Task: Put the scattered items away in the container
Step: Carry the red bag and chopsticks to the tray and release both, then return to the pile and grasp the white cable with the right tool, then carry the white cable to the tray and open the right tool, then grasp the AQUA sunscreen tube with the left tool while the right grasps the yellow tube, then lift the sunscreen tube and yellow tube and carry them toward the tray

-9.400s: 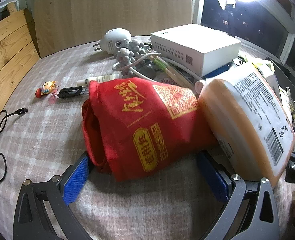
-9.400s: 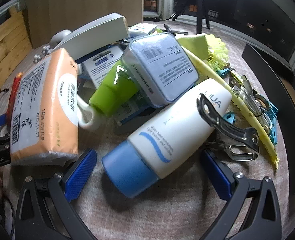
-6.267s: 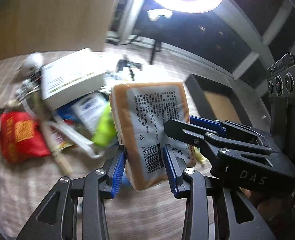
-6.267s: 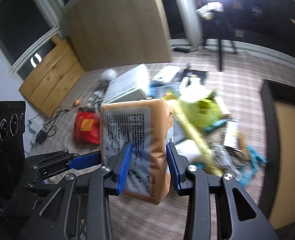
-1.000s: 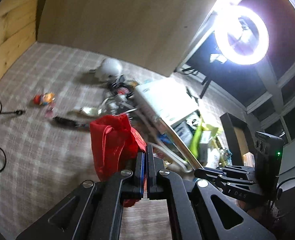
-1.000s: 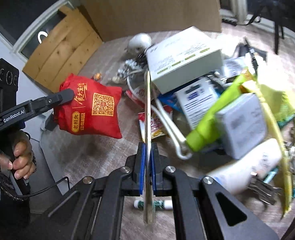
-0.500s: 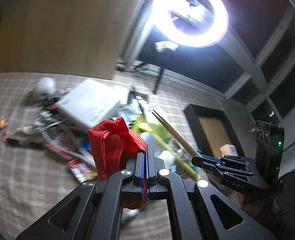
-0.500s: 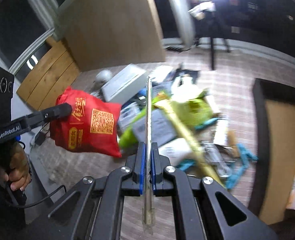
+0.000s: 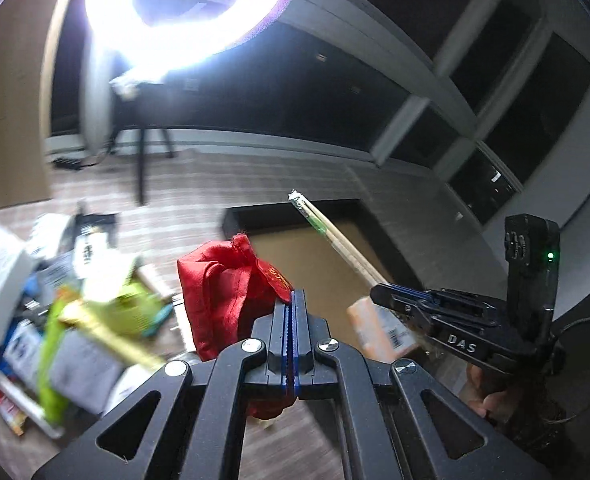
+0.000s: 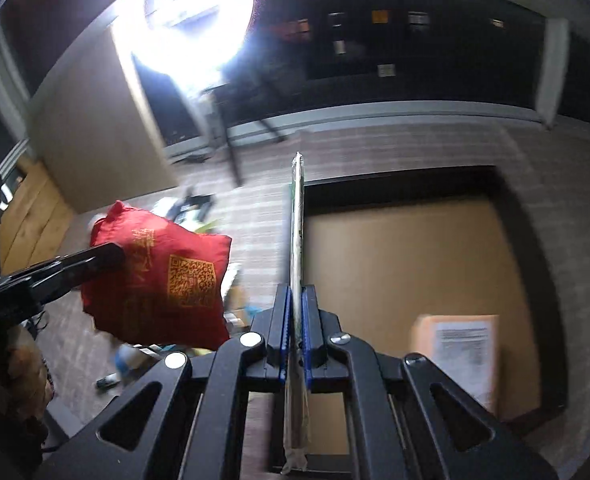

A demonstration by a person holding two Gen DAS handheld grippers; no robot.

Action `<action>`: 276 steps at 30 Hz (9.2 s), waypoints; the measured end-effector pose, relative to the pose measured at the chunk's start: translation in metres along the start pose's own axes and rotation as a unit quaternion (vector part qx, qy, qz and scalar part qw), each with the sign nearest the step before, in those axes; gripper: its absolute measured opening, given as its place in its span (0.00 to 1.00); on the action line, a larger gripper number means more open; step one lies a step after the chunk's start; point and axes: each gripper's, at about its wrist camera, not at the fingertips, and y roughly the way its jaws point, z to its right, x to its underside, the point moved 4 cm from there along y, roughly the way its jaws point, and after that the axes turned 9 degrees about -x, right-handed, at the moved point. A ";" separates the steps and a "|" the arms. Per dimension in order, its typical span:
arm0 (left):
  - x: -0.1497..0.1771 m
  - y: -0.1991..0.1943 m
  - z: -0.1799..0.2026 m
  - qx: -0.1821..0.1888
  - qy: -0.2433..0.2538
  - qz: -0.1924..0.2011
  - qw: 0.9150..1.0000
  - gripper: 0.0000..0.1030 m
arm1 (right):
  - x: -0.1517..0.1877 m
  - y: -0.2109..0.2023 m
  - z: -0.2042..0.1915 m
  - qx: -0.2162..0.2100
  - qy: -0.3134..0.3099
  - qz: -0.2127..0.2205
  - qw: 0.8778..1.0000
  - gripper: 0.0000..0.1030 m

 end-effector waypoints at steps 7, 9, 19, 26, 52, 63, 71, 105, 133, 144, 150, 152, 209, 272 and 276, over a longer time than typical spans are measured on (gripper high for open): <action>-0.014 0.043 0.067 0.021 0.030 -0.018 0.999 0.00 | -0.008 -0.014 0.069 0.043 0.036 0.017 0.998 0.05; -0.015 0.054 0.081 0.028 0.034 -0.025 0.999 0.00 | -0.009 -0.015 0.084 0.059 0.041 0.017 0.997 0.05; -0.018 0.069 0.109 -0.007 0.079 -0.017 0.997 0.54 | -0.014 -0.022 0.098 0.093 0.026 0.057 0.994 0.77; -0.012 0.050 0.061 -0.031 0.057 -0.020 0.998 0.54 | -0.012 0.004 0.073 0.080 -0.016 0.023 0.996 0.77; 0.097 -0.048 -0.137 -0.163 -0.079 -0.037 0.983 0.52 | 0.017 0.054 -0.089 -0.073 -0.223 -0.042 0.971 0.67; 0.128 -0.017 -0.141 -0.143 -0.097 -0.076 0.982 0.36 | 0.052 0.120 -0.138 -0.133 -0.269 -0.141 0.944 0.28; 0.133 -0.003 -0.148 -0.133 -0.115 -0.089 0.980 0.33 | 0.053 0.153 -0.148 -0.128 -0.292 -0.169 0.933 0.27; 0.109 -0.008 -0.115 -0.068 -0.104 -0.073 0.990 0.01 | 0.033 0.135 -0.132 -0.146 -0.242 -0.142 0.949 0.06; 0.033 0.019 0.021 -0.001 0.043 -0.058 0.997 0.01 | -0.034 0.030 0.013 -0.040 -0.111 -0.021 0.993 0.06; 0.025 0.060 0.088 -0.008 0.121 -0.071 0.990 0.01 | -0.035 0.005 0.100 0.037 -0.050 -0.007 0.998 0.06; 0.029 0.073 0.118 0.011 0.151 -0.094 0.984 0.19 | -0.038 -0.006 0.119 0.062 -0.042 0.011 0.997 0.25; 0.028 0.071 0.120 0.002 0.145 -0.085 0.986 0.57 | -0.041 -0.012 0.124 0.074 -0.029 0.026 0.996 0.65; 0.140 0.034 -0.124 -0.164 0.164 -0.203 0.951 0.47 | 0.049 0.189 -0.150 -0.166 -0.280 -0.248 0.912 0.51; 0.069 0.061 -0.053 -0.116 0.160 -0.147 0.969 0.15 | -0.029 0.060 -0.029 -0.119 -0.122 -0.066 0.983 0.11; 0.062 0.085 -0.051 -0.140 0.166 -0.159 0.963 0.42 | -0.029 0.059 -0.019 -0.113 -0.113 -0.065 0.985 0.11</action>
